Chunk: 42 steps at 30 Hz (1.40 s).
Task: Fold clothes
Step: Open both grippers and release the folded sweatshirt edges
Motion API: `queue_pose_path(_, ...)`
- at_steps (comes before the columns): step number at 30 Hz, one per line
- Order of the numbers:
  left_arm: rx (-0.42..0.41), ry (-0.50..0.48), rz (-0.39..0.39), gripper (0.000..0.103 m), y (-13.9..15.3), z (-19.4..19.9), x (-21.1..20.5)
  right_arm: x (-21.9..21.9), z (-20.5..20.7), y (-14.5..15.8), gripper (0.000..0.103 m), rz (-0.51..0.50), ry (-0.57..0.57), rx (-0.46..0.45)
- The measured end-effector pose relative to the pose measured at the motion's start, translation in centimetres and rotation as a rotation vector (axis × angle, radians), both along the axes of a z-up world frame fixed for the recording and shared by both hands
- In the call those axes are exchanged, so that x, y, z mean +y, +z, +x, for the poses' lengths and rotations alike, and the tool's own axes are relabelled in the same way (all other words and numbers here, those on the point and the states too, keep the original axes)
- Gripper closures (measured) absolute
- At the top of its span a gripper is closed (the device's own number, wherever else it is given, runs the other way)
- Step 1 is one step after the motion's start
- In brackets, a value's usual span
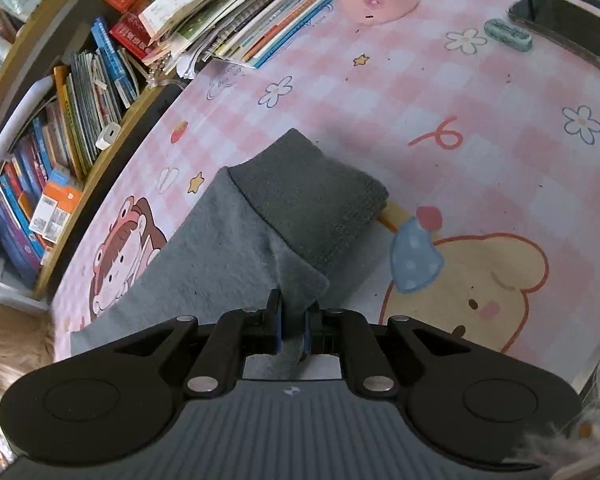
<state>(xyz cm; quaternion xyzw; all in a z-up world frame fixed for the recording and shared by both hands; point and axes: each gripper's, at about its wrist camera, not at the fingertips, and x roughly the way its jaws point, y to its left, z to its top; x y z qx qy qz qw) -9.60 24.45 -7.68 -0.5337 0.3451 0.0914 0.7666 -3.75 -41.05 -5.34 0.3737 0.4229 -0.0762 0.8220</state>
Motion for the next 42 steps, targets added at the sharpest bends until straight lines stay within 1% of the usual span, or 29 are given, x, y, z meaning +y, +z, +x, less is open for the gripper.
queue_pose_path(3,0.018,-0.031,0.054,0.089,0.3,0.2,-0.3,0.2,-0.2,0.1,0.090,-0.022,-0.002,0.009)
queue_pose_path(4,0.021,-0.032,0.060,0.089,0.3,0.2,-0.4,0.2,-0.3,0.2,0.085,-0.031,-0.004,0.014)
queue_pose_path(6,0.028,-0.032,0.072,0.086,0.4,0.2,-0.5,0.6,-0.4,0.8,0.080,-0.051,-0.021,0.026)
queue_pose_path(7,0.032,-0.031,0.078,0.084,0.4,0.2,-0.5,0.8,-0.4,1.2,0.074,-0.060,-0.027,0.034)
queue_pose_path(8,0.037,-0.029,0.084,0.081,0.3,0.2,-0.5,1.0,-0.5,1.6,0.068,-0.072,-0.034,0.041)
queue_pose_path(9,0.043,-0.026,0.090,0.078,0.3,0.3,-0.5,1.2,-0.8,1.9,0.066,-0.084,-0.041,0.048)
queue_pose_path(14,0.034,-0.019,0.097,0.076,0.0,0.1,-0.5,2.5,-1.9,3.0,0.062,-0.146,-0.043,0.084)
queue_pose_path(17,0.023,-0.020,0.101,0.074,-0.1,0.0,-0.6,3.8,-2.2,3.8,0.060,-0.203,-0.022,0.086)
queue_pose_path(19,0.010,-0.029,0.112,0.071,0.0,0.0,-0.7,5.1,-2.2,4.4,0.057,-0.260,0.013,0.073)
queue_pose_path(20,0.003,-0.034,0.120,0.067,0.0,-0.1,-0.8,5.8,-2.2,4.8,0.055,-0.290,0.032,0.065)
queue_pose_path(21,-0.005,-0.039,0.131,0.061,0.1,-0.2,-0.9,6.6,-2.1,5.2,0.054,-0.325,0.060,0.051)
queue_pose_path(22,-0.013,-0.043,0.143,0.058,0.3,-0.2,-1.0,7.4,-1.9,5.5,0.051,-0.356,0.091,0.035)
queue_pose_path(24,-0.023,-0.049,0.189,0.040,0.7,-0.3,-1.3,9.3,-1.5,6.2,0.047,-0.420,0.183,-0.008)
queue_pose_path(26,-0.022,-0.050,0.248,0.032,1.2,-0.3,-1.6,11.4,-0.8,6.7,0.040,-0.477,0.284,-0.045)
queue_pose_path(28,-0.021,-0.060,0.280,0.028,1.4,-0.2,-1.6,14.0,0.0,7.1,0.035,-0.529,0.404,-0.089)
queue_pose_path(31,-0.011,-0.073,0.312,0.018,1.7,0.1,-1.8,18.1,0.9,7.1,0.032,-0.601,0.587,-0.157)
queue_pose_path(33,0.004,-0.074,0.330,0.003,1.9,0.3,-2.0,20.8,1.3,7.1,0.031,-0.644,0.700,-0.206)
queue_pose_path(35,0.018,-0.077,0.339,0.000,2.0,0.5,-2.1,23.1,1.6,7.0,0.025,-0.669,0.786,-0.250)
queue_pose_path(36,0.026,-0.079,0.342,0.000,2.0,0.6,-2.2,24.0,1.8,6.9,0.024,-0.667,0.814,-0.259)
queue_pose_path(39,0.038,-0.094,0.355,0.000,2.1,0.8,-2.4,26.4,2.6,6.5,0.021,-0.663,0.888,-0.254)
queue_pose_path(40,0.036,-0.096,0.354,0.000,2.1,0.8,-2.4,27.3,2.8,6.2,0.019,-0.668,0.917,-0.248)
queue_pose_path(42,0.028,-0.098,0.347,0.000,2.1,0.6,-2.2,29.0,3.1,5.8,0.017,-0.689,0.977,-0.237)
